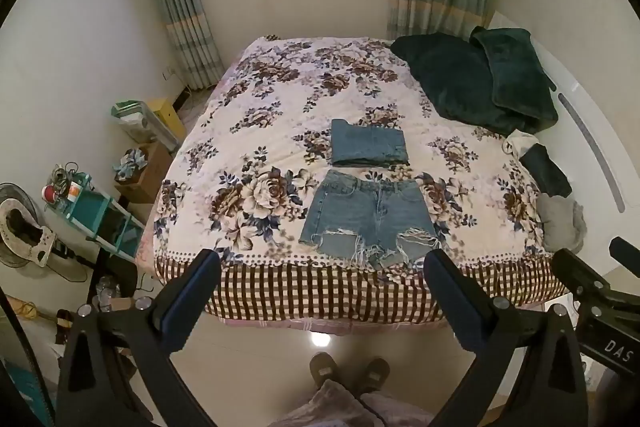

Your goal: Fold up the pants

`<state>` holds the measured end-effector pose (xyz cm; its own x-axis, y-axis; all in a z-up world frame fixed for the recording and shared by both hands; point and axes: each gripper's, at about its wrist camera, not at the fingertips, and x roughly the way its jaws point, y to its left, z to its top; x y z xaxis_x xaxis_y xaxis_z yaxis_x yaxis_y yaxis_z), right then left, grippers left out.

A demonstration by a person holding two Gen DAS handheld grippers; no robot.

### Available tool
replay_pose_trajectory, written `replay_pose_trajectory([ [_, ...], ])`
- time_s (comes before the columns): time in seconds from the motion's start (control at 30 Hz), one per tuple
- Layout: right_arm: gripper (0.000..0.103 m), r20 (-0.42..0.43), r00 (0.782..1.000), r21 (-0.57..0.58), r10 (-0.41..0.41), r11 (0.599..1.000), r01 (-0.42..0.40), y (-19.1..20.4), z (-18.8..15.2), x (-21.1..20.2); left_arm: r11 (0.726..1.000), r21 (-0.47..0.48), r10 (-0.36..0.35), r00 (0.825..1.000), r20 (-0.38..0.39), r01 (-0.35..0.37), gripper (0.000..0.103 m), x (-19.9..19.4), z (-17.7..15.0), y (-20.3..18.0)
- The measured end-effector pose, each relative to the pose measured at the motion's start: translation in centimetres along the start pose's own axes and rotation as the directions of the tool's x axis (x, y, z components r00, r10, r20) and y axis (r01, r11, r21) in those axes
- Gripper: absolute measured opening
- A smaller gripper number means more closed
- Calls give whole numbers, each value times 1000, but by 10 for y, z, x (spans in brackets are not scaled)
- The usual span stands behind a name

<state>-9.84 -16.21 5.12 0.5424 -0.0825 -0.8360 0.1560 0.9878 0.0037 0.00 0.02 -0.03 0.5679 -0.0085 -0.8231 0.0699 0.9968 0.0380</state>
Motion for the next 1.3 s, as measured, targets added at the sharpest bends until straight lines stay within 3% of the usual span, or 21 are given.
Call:
replay_pose_trajectory([
  [1.03,103,5,1000,-10,-15,1000,15,2,3,-6,1000,-2,5,1000,20,-4,103,0,0,0],
  [1.3,103,6,1000,-10,-12,1000,13,-1,0,-6,1000,-3,2,1000,22,-2,103,-2,13,-4],
])
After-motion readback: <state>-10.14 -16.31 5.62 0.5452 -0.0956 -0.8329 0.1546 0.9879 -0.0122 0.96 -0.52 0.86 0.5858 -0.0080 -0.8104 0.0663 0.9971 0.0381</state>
